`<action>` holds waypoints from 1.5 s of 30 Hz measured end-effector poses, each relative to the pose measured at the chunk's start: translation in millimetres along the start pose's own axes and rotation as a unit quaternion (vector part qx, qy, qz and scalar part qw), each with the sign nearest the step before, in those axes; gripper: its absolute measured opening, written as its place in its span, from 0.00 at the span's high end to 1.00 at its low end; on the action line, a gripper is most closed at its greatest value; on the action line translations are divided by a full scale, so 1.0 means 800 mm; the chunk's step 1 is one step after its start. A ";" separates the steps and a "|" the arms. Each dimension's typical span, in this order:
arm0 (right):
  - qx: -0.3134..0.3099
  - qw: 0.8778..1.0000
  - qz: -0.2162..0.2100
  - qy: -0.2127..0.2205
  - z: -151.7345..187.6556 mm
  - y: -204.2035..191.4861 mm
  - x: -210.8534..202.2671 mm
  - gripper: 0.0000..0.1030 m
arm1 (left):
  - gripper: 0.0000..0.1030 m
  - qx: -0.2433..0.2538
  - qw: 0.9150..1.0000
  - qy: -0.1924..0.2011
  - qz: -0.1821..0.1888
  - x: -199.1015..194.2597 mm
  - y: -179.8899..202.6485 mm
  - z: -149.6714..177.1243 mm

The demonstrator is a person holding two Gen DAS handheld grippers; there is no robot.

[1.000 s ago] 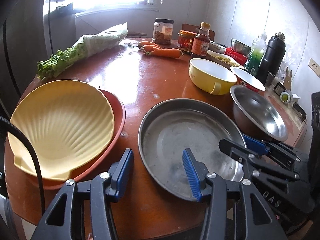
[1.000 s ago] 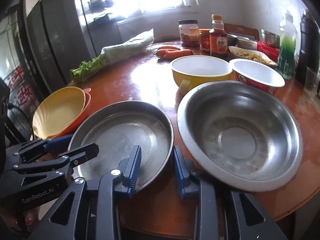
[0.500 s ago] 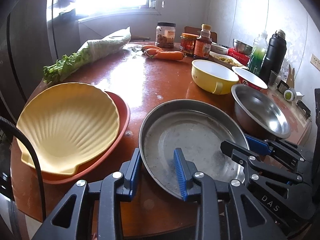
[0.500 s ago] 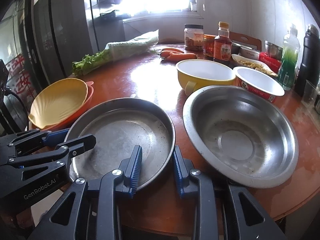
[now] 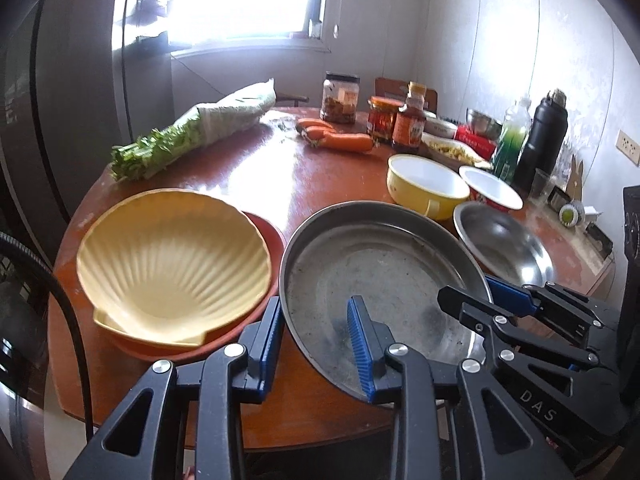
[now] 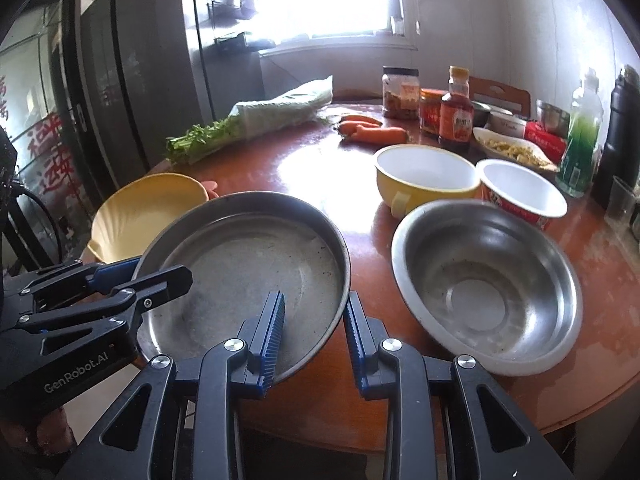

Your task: Organize plates and bowls

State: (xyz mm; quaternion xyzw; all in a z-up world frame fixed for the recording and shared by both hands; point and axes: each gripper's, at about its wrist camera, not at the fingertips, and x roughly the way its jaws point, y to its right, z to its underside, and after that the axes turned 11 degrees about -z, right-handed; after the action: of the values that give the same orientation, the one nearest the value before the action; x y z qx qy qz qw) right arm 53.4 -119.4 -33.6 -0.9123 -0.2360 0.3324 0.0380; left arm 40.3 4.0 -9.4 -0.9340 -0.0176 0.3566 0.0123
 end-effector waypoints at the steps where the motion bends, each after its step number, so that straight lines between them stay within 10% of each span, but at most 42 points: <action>1: -0.001 1.000 -0.002 0.002 -0.004 -0.003 -0.001 0.70 | 0.68 -0.003 1.000 0.002 0.001 -0.002 -0.004 -0.002; 25: -0.076 0.994 -0.057 0.050 -0.109 -0.099 0.020 0.70 | 0.68 -0.062 0.993 0.073 -0.064 -0.044 -0.111 -0.057; 45: -0.079 0.993 -0.080 0.016 -0.120 -0.121 0.096 0.70 | 0.68 -0.090 0.991 0.054 -0.088 -0.004 -0.155 -0.057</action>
State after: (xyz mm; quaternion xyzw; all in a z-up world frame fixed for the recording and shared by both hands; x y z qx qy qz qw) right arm 125.7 9.4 17.6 -0.8956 -0.3336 0.2942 -0.0042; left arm 65.0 127.1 31.1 -0.9440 -0.1306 0.3004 -0.0394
